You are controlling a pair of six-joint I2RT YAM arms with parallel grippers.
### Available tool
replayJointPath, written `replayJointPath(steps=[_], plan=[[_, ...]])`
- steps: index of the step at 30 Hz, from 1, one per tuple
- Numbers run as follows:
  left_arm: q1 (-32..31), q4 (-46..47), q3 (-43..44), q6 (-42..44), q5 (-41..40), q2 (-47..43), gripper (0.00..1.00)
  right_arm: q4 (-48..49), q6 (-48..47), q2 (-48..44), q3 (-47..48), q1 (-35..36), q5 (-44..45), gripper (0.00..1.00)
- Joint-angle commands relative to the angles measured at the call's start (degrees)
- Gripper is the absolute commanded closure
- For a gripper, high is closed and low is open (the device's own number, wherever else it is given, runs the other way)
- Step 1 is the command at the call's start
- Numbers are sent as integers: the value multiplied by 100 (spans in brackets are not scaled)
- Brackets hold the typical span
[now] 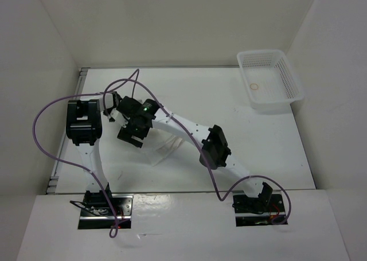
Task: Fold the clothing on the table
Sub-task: Fold the skirt
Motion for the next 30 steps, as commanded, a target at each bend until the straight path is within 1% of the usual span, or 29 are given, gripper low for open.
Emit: replayJointPath(steps=[1,3,5,7,8,11,15,17,21,23,26,27,30], plan=[[7,327,-114,106,-306,-69,100,262,339,312,284,86,589,12],[7,327,-114,106,-306,-69,100,314,505,427,337,138,949,12],[7,327,-114,106,-254,-69,100,385,584,550,398,139,1247,9],[7,327,-114,106,-201,-17,100,437,637,612,399,191,1424,9],[7,327,-114,106,-201,-16,100,437,707,612,399,261,1660,9],[7,275,-114,159,-148,-16,100,490,760,743,399,314,1846,8],[7,222,-114,220,-34,-16,100,490,760,858,460,314,1847,8],[7,222,-114,221,-34,-16,100,490,813,911,513,314,1620,8],[7,169,-114,282,37,-16,100,437,813,1025,566,314,1566,8],[7,116,-114,344,98,-16,100,437,813,1086,566,314,1566,9],[7,55,-114,396,151,-16,100,385,813,1139,566,314,1566,19],[7,55,-114,396,151,-16,100,385,813,1140,566,314,1566,29],[7,55,-114,449,151,-16,100,385,760,1140,513,314,1566,47]])
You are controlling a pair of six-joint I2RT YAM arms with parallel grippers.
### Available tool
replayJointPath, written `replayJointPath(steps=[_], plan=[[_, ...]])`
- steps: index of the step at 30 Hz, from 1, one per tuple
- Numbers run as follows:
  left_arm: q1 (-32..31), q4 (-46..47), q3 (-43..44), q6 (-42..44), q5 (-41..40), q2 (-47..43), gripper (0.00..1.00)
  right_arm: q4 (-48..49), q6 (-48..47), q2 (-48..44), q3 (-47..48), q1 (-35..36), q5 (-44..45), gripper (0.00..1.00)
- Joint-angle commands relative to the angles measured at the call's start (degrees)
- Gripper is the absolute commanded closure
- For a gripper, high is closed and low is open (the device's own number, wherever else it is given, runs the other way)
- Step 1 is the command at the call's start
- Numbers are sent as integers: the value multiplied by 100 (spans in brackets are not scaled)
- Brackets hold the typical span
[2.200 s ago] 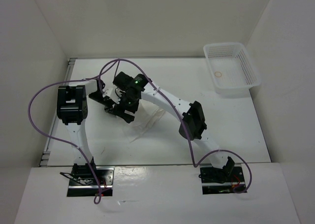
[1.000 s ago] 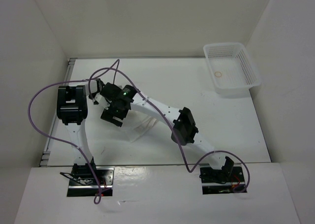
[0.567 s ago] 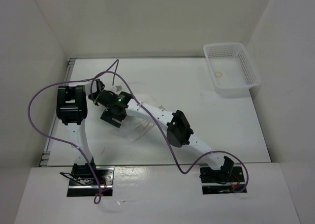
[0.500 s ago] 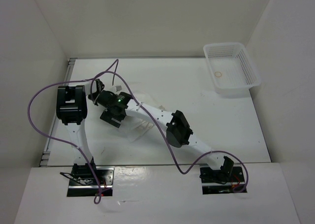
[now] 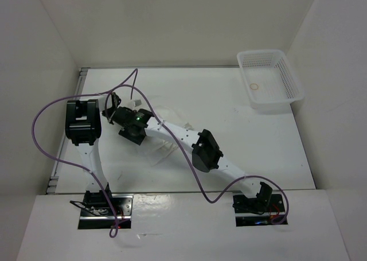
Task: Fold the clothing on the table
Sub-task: Fold the skirt
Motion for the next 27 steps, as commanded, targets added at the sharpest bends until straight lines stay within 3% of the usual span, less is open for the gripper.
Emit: replayJointPath(steps=[1,3,4,7,16,27], plan=[[-74,42,-50,281,-39,-16,100,39,54,232,87,50,23,60],[-74,42,-50,281,-39,-16,100,39,2,232,25,50,23,73],[-74,-11,-50,281,-39,-16,100,39,2,232,25,50,23,85],[-74,-11,-50,281,-39,-69,100,-83,-50,232,-28,50,23,100],[31,-11,-50,334,-92,-69,100,-347,-516,-672,-799,-126,-838,100],[32,-11,2,334,-92,36,100,-708,-851,-1322,-1460,-231,-1225,100]])
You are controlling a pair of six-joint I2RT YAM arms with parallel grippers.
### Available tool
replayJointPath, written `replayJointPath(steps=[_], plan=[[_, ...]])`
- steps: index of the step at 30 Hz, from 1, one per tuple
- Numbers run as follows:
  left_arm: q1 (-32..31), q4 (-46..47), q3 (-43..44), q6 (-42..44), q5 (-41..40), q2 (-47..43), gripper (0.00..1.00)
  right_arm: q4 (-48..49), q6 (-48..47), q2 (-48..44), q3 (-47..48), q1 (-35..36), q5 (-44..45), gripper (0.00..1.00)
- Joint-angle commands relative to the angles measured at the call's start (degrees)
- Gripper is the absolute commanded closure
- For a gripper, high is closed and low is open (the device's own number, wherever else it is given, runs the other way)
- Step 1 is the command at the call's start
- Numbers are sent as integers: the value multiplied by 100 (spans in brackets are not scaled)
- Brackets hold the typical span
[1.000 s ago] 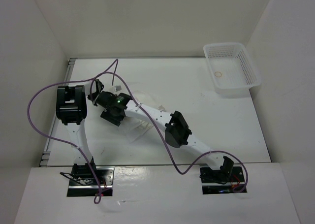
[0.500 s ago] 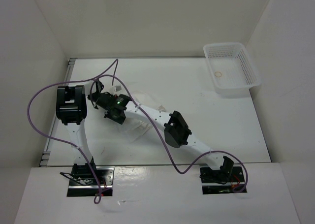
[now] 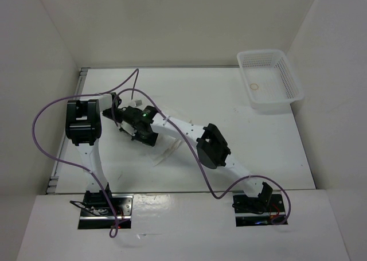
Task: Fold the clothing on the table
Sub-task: Fold the skirt
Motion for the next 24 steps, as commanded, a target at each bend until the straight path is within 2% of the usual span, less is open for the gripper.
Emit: replayJointPath(steps=[1,6,23,24], plan=[[25,39,2,205,-86,36,100,-279,-149,-641,-124,16,-244,100],[25,39,2,205,-86,36,100,-385,-263,-703,-125,77,-306,100],[25,153,2,152,-33,36,100,-719,-492,-1,393,130,-1105,99],[25,153,2,152,-33,36,100,-771,-492,70,576,130,-1105,95]])
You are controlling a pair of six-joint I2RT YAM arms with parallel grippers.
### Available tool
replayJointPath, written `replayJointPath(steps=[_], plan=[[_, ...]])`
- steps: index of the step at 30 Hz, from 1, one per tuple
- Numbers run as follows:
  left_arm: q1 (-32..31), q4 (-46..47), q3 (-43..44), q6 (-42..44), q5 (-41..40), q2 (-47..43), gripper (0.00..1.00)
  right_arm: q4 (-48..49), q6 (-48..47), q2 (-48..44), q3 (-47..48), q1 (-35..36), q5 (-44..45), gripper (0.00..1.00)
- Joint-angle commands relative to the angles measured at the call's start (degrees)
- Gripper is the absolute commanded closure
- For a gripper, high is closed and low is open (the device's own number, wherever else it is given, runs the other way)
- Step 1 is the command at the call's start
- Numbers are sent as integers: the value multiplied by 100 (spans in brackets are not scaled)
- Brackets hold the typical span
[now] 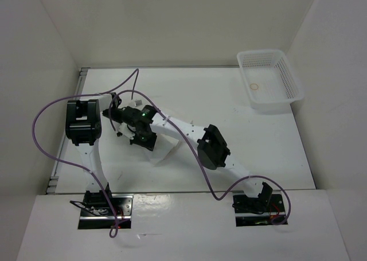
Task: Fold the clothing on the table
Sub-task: Fold the skirt
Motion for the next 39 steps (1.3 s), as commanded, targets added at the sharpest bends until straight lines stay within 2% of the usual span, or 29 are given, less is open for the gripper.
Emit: replayJointPath(steps=[1,2,3,5,7,10,19,22,24,29,32,33,37,39], plan=[[25,149,2,154,-33,36,100,-254,-83,280,538,62,-320,89],[25,149,-50,154,-33,36,100,-306,-83,420,661,62,-373,79],[25,149,-50,154,-33,36,100,-359,-83,482,915,62,-443,59],[25,149,-50,154,-33,36,100,-359,-83,483,1092,62,-444,44],[25,96,-50,154,-33,36,100,-359,-83,483,1146,115,-392,32],[25,96,-50,207,-33,36,100,-298,-83,141,1120,115,-225,23],[25,96,-50,207,-33,-16,100,-114,-197,-1195,452,62,-180,17],[25,96,-50,207,-146,-78,100,-61,-277,-1511,154,-210,-180,15],[86,96,-50,207,-147,-200,96,10,-277,-1574,-75,-481,-128,15],[411,96,-50,260,-392,-569,70,185,-277,-1644,-287,-1036,-66,15],[736,44,-103,321,-805,-842,50,186,-277,-1644,-287,-1230,-119,15],[798,44,-103,373,-893,-903,47,186,-277,-1583,-287,-1317,-119,15],[1044,-97,54,435,-1219,-1210,24,186,-277,-1521,-339,-1423,-119,15],[1045,-97,220,435,-1219,-1360,21,247,-277,-1468,-400,-1423,-67,15]])
